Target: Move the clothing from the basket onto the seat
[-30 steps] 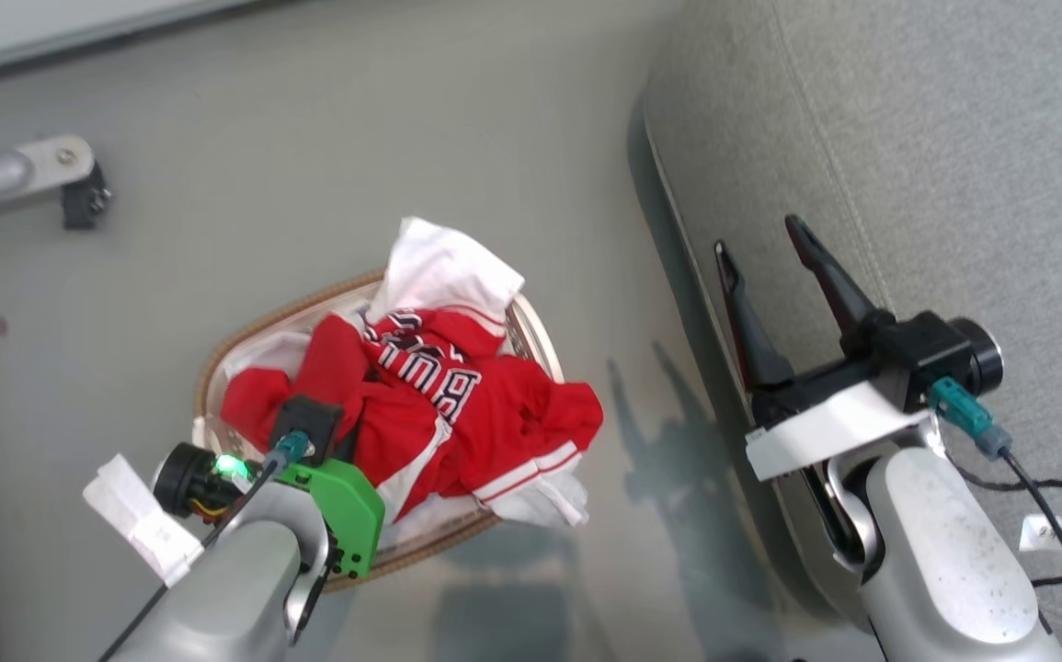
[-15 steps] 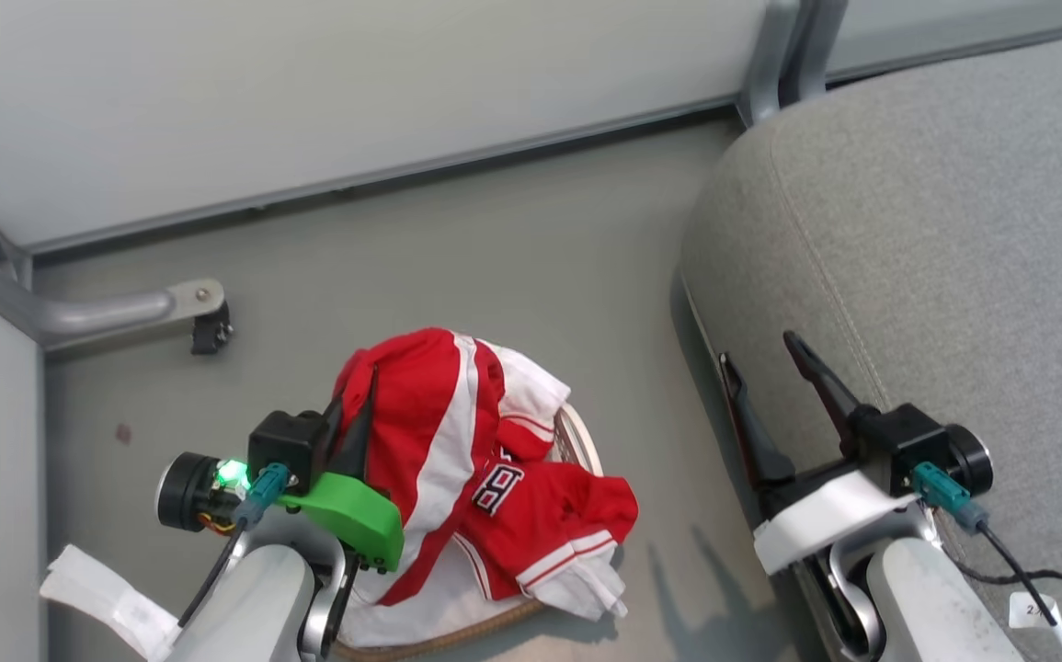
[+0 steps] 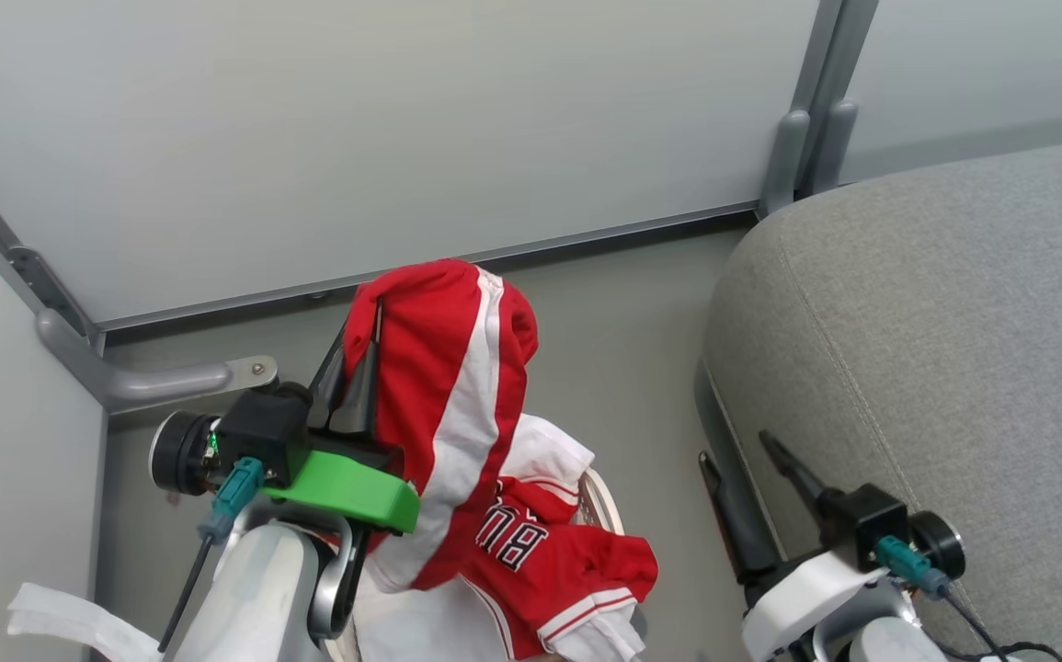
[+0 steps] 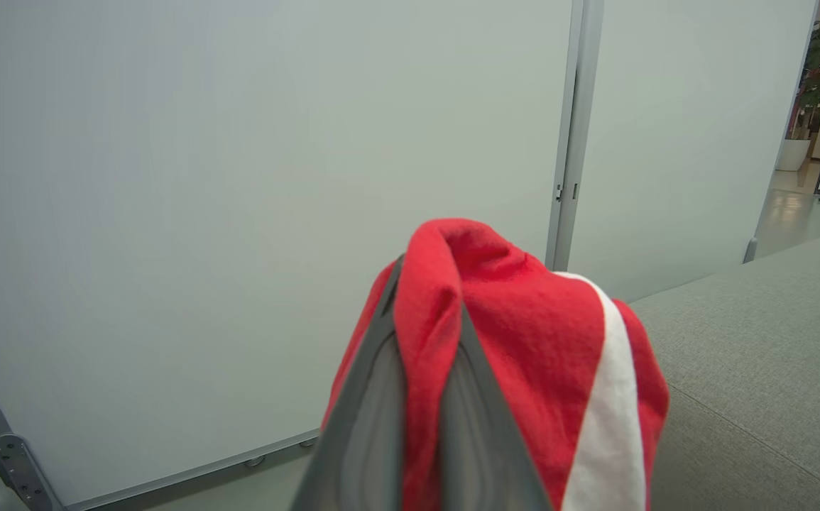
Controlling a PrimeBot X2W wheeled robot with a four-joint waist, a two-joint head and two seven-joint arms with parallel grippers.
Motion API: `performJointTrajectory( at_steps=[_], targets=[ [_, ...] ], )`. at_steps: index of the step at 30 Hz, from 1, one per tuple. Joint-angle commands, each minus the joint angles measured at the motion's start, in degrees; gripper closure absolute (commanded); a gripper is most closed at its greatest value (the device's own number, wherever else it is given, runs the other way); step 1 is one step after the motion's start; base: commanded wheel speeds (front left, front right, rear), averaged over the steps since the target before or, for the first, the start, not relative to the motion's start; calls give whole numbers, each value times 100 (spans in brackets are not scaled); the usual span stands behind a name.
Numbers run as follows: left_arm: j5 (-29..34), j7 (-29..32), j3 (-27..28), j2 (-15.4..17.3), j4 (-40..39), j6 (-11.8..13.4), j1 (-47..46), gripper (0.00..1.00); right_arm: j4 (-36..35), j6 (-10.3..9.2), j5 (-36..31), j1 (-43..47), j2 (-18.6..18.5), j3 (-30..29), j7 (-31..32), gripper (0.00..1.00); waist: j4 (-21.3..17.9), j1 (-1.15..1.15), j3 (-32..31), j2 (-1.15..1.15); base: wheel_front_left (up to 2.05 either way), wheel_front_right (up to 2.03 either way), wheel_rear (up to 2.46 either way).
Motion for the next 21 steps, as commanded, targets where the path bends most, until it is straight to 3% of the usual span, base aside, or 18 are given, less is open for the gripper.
performJointTrajectory(
  at_steps=[1,4,11,21],
  targets=[
    [41,-5,63,-37,-34,-60,117,100,74,-4,25,67,-20,109,-26,0,51,0,-36,0,0,0,0],
    [124,-5,113,-103,-76,-134,130,100,228,-4,96,45,-29,489,-26,0,98,0,-27,0,0,0,0],
    [200,-6,48,-230,-41,-277,133,100,485,-5,670,-559,-326,2067,-26,0,262,0,58,0,0,0,0],
    [132,-6,-285,-278,13,-360,-205,100,1058,-5,1290,-1818,-137,2917,-26,0,635,0,346,0,0,0,0]
  ],
)
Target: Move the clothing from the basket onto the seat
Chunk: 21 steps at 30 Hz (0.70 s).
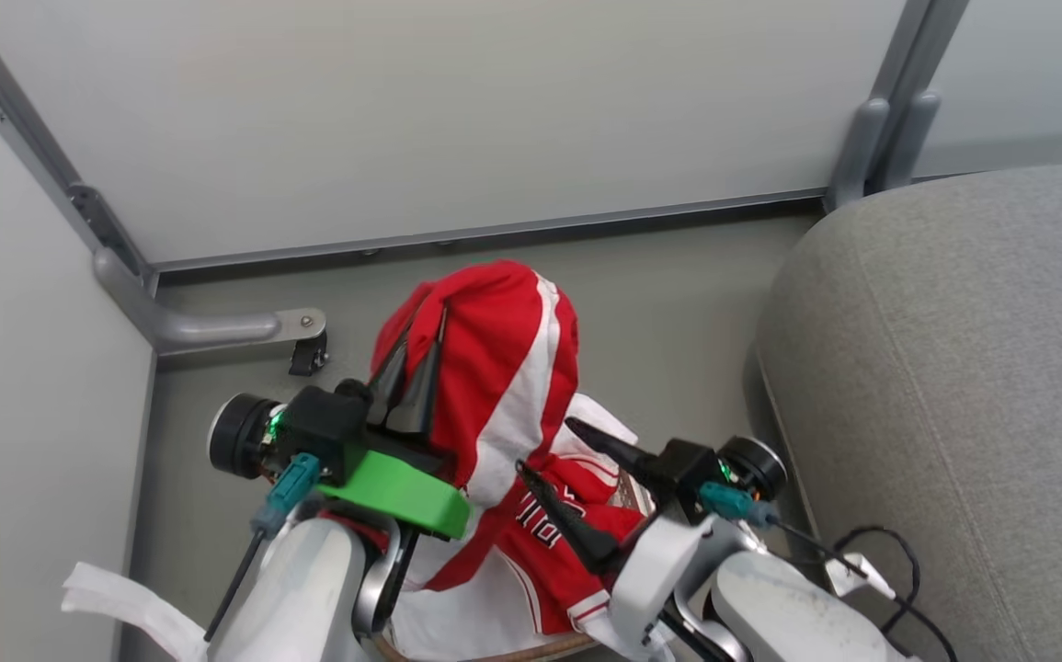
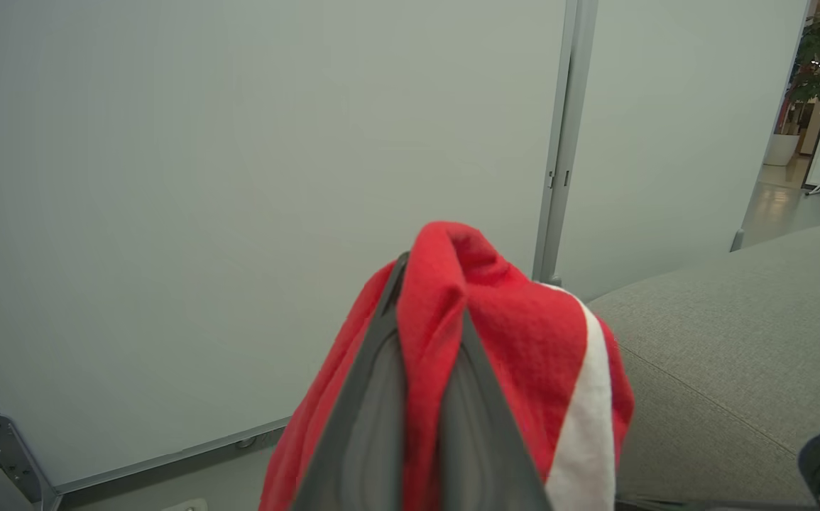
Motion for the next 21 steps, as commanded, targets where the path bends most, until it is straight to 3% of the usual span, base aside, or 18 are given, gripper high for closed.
performJointTrajectory(
  at_steps=[1,12,13,14,15,16,21],
  targets=[
    [0,-7,-43,6,8,-26,-147,100,106,-6,101,-166,16,77,-26,0,146,0,129,0,0,0,0],
    [-261,-7,-643,-3,-15,-44,-449,100,780,-6,409,-945,103,275,-21,0,478,0,341,0,0,0,0],
    [-287,-7,-692,-3,-17,-45,-472,100,792,-6,425,-972,109,269,-21,8,501,0,350,0,0,0,0],
    [-302,-7,-733,-3,-16,-45,-488,100,795,-6,443,-992,110,265,-21,8,519,0,356,0,0,0,0],
    [-322,-7,-768,-4,-14,-45,-503,100,808,-6,467,-1000,110,294,-21,69,539,0,360,0,0,0,0],
    [-335,-7,-794,-4,-11,-45,-513,100,819,-6,504,-1001,109,321,-21,100,553,0,359,0,0,0,0],
    [-396,-7,-820,-4,53,-42,-487,100,844,-6,594,-863,105,263,-21,100,572,0,316,0,0,0,0]
  ],
)
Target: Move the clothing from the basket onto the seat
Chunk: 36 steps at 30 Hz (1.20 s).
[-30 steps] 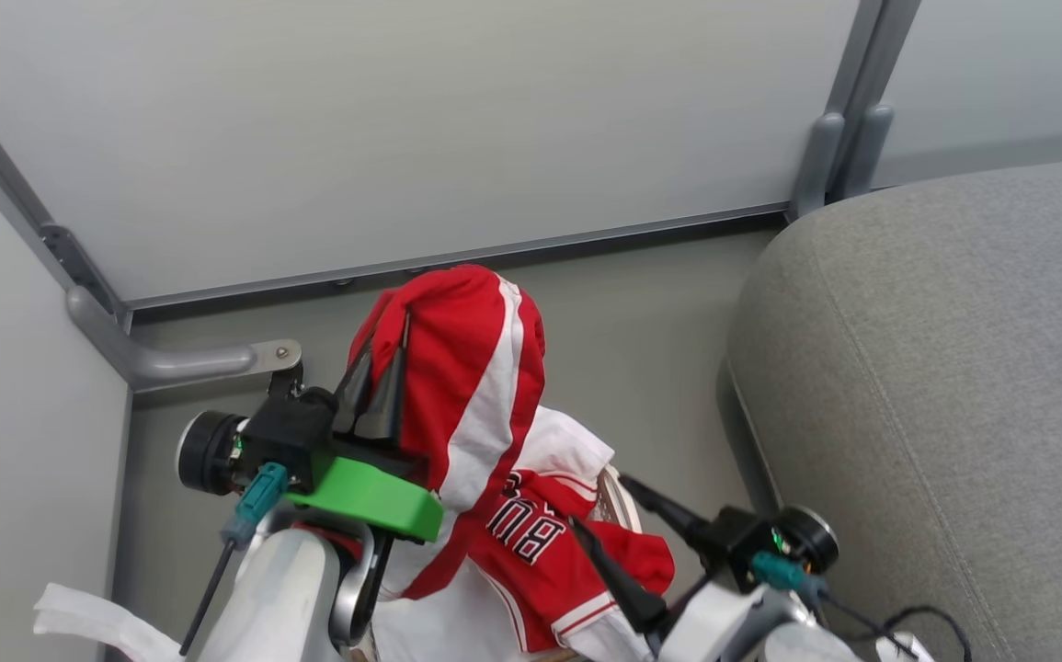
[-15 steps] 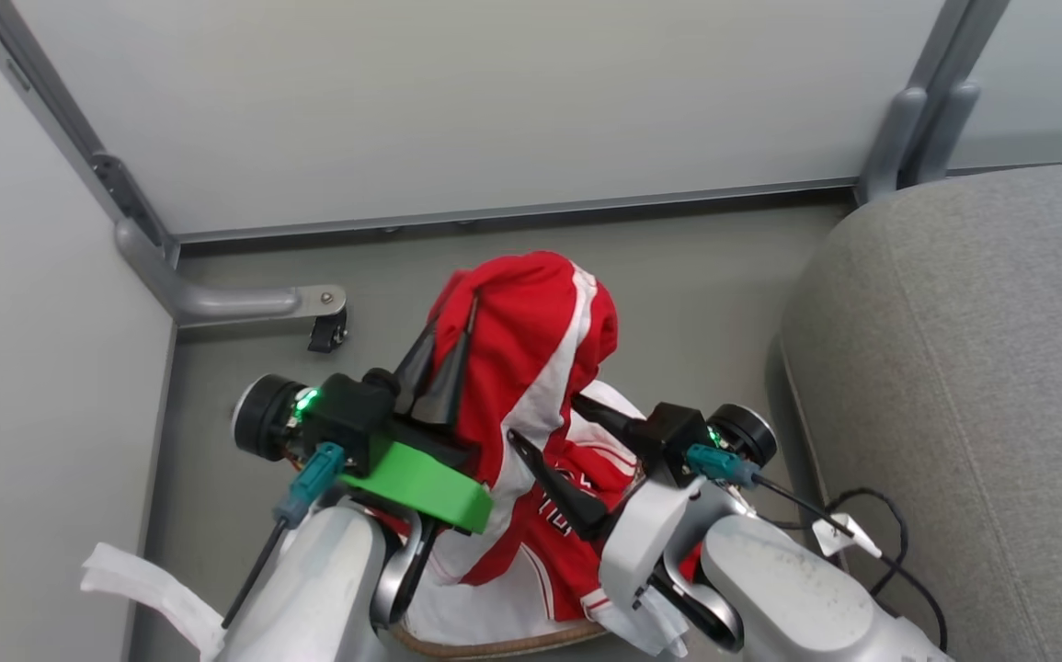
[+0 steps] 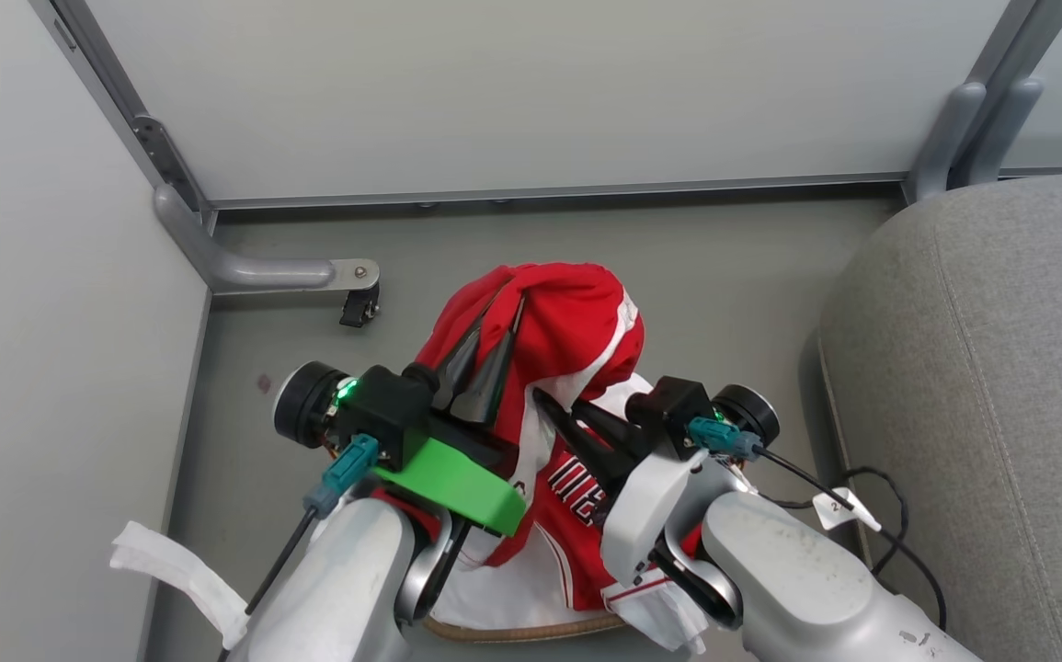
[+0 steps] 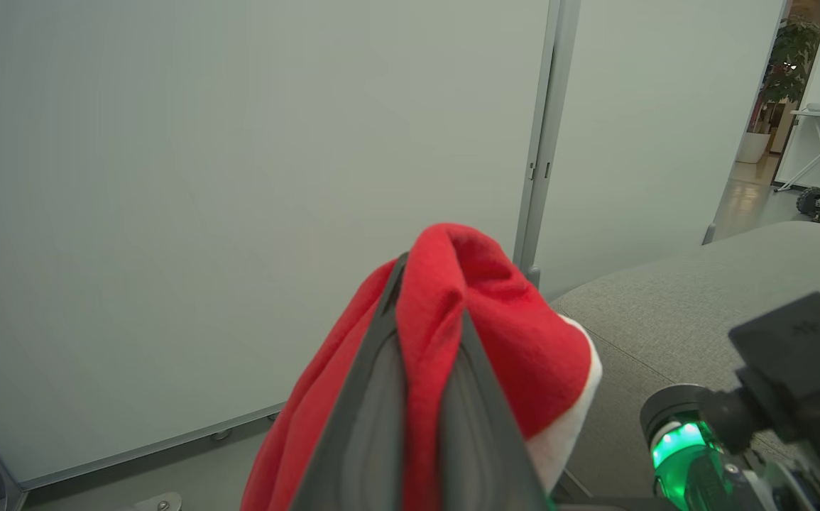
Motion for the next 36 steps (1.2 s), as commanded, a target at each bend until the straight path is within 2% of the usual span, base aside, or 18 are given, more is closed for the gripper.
performJointTrajectory(
  at_steps=[1,11,17,18,19,20,21,27,36],
  targets=[
    [-3,-7,48,4,22,-10,-30,100,39,-6,37,138,-25,-34,-14,100,-11,0,-19,0,0,0,0],
    [107,-15,419,7,100,29,144,100,173,-6,-255,852,-35,-384,-7,100,-292,0,-144,0,0,0,0],
    [122,-21,614,11,132,46,275,100,-46,-7,-381,1155,-41,-764,-7,100,-516,0,-203,0,0,0,0],
    [145,-21,654,13,131,55,315,91,-147,-7,-401,1207,-38,-847,-7,100,-568,0,-213,0,0,0,0],
    [160,-20,684,13,132,59,357,58,-240,-7,-435,1251,-39,-926,-7,100,-613,0,-218,0,0,0,0],
    [176,-20,716,13,149,70,409,16,-368,-7,-455,1302,-40,-1040,-8,100,-681,0,-217,0,0,0,0],
    [190,-19,731,13,170,77,437,0,-482,-7,-483,1346,-41,-1136,-8,100,-737,0,-213,0,0,0,0],
    [366,-7,998,10,264,55,573,0,-1271,-6,-594,1603,-23,-1546,-12,100,-1347,0,-126,0,0,0,0],
    [607,-7,1285,38,341,-1,690,0,-1925,-6,-731,1826,-23,-1952,-14,100,-2668,0,69,0,0,0,0]
  ],
)
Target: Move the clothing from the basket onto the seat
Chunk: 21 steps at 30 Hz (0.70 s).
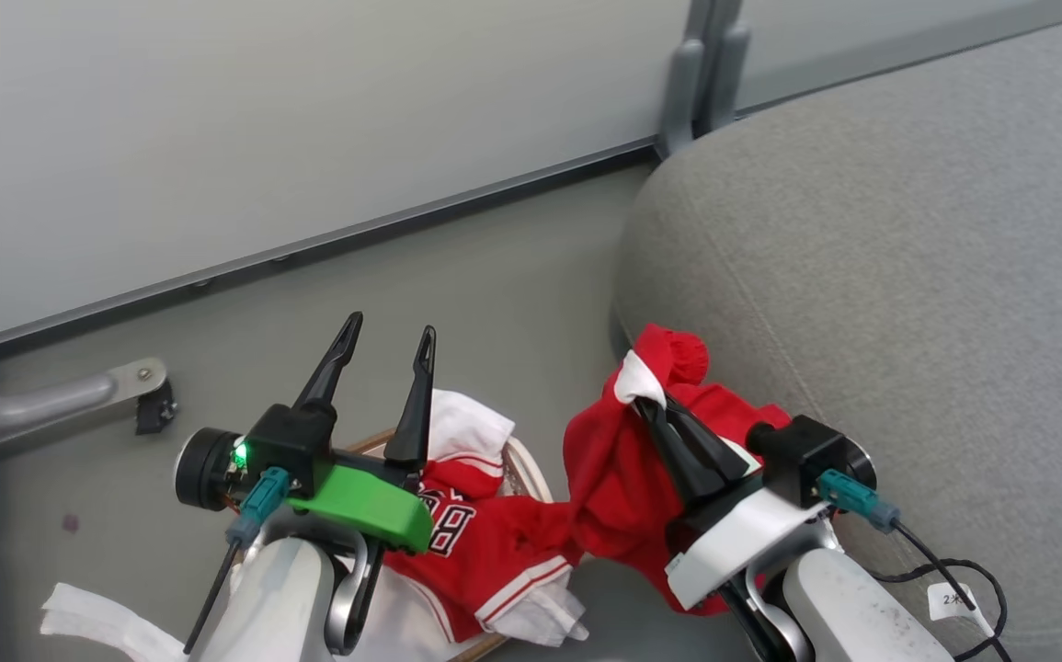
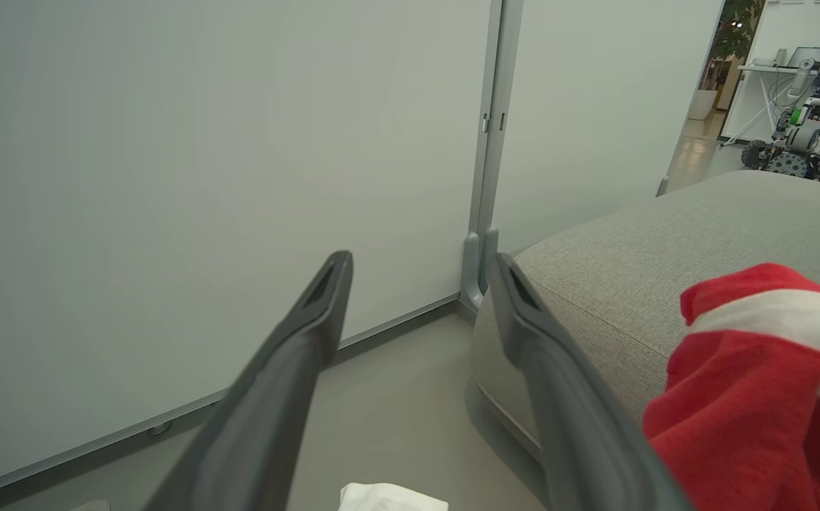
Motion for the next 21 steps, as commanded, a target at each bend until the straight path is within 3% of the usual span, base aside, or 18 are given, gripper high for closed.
performJointTrajectory(
  at_steps=[1,8,21],
  targets=[
    [31,-6,25,37,16,-31,79,0,-61,-6,-18,74,-23,-56,-14,100,-873,0,179,0,0,0,0],
    [91,-6,-42,86,22,-37,37,0,-348,-6,-46,200,-18,-487,-14,100,-1685,0,356,0,0,0,0],
    [-190,-6,-914,263,89,-35,-487,0,-1069,-6,-565,164,-47,-1521,-14,100,-1858,0,858,0,0,0,0]
  ],
)
